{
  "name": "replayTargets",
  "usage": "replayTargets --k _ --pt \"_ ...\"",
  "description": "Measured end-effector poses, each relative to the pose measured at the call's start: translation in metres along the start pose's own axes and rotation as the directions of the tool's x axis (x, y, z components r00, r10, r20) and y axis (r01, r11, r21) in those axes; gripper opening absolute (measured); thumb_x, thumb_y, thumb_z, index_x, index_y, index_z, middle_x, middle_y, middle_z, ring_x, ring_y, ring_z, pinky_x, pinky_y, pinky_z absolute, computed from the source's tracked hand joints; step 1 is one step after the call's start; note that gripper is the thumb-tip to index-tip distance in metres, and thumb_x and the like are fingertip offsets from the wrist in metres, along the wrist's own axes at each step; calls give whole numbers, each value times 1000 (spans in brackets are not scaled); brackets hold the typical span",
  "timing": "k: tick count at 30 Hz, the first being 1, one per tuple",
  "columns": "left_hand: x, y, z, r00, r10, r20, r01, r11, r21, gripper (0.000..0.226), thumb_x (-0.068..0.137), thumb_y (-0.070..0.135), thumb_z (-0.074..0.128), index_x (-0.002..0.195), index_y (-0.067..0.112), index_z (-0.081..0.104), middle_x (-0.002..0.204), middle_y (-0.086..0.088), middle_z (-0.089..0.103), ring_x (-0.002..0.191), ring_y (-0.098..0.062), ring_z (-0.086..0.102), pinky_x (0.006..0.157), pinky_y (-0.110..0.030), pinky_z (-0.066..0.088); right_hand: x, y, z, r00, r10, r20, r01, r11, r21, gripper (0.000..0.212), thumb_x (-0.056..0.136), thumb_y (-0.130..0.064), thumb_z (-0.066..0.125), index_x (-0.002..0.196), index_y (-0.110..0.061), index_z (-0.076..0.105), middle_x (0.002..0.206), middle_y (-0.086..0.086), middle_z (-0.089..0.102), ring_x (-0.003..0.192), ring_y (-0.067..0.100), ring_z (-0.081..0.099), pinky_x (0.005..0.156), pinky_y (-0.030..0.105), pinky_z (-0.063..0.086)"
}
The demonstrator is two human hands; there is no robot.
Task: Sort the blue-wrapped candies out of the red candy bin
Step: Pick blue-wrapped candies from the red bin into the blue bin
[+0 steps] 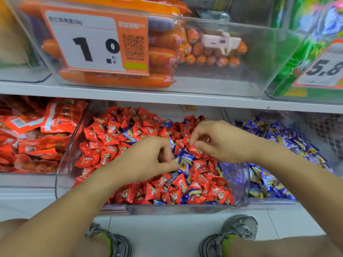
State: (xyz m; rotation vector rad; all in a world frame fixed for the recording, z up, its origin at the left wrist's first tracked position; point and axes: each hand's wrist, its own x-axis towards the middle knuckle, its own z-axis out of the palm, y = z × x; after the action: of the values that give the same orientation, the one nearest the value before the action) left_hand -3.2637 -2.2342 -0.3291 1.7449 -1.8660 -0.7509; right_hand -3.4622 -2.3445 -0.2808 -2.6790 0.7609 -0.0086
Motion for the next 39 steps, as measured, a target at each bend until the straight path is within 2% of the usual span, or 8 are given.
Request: replayTargets --k 4,8,10,13,19,26,34,39 --pt "3 -7 -10 997 -42 -68 29 984 -174 21 89 23 69 100 31 53 77 7 63 63 -3 58 60 -25 48 11 -3 17 997 47 55 -36 983 -179 14 94 -28 53 100 -21 64 98 -4 63 93 18 60 84 39 50" --pt "5 -1 0 999 -31 37 30 999 37 23 100 16 42 114 29 55 83 5 53 66 2 50 61 -21 41 13 -10 25 999 45 0 -44 965 -257 38 86 -54 63 109 -25 60 104 -3 51 102 20 53 84 36 48" --pt "6 2 6 997 -22 71 7 978 209 18 99 32 43 109 27 58 97 8 50 88 -5 52 79 -29 44 13 -14 32 996 53 67 -31 954 -298 50 79 -65 65 108 -24 63 101 -3 52 102 20 52 86 36 47" --pt "11 6 13 993 -56 108 -1 884 468 33 93 52 54 111 25 58 102 7 50 96 -15 54 71 -30 38 17 -12 40 977 144 157 -63 899 -434 66 74 -72 64 112 -18 62 108 4 51 106 25 51 91 37 44" --pt "20 4 10 978 -110 175 -3 838 546 47 84 49 69 119 18 62 108 -1 55 102 -23 58 82 -36 50 15 -9 38 983 95 156 -37 940 -340 49 82 -58 67 123 -32 61 119 -1 44 115 23 38 97 39 37" --pt "20 -2 -7 979 -88 185 -3 897 442 33 84 46 72 111 29 70 107 2 58 100 -18 55 84 -33 48 9 -7 26 999 22 -33 -26 992 -123 41 83 -58 66 119 -37 65 134 -15 47 121 16 35 99 38 27" --pt "11 -9 -36 999 -47 24 49 993 -107 12 78 39 77 88 31 76 80 22 70 69 6 61 66 -15 43 9 -5 10 994 111 22 -113 983 141 42 95 -31 61 137 -33 51 73 -12 64 67 5 59 72 19 46" --pt "6 -23 -43 993 -95 73 111 956 -273 28 81 60 66 94 36 69 73 -7 70 63 -26 47 64 -42 37 21 -4 18 977 138 163 -181 941 287 26 97 -18 50 116 -31 62 54 -9 58 44 17 44 49 30 40"
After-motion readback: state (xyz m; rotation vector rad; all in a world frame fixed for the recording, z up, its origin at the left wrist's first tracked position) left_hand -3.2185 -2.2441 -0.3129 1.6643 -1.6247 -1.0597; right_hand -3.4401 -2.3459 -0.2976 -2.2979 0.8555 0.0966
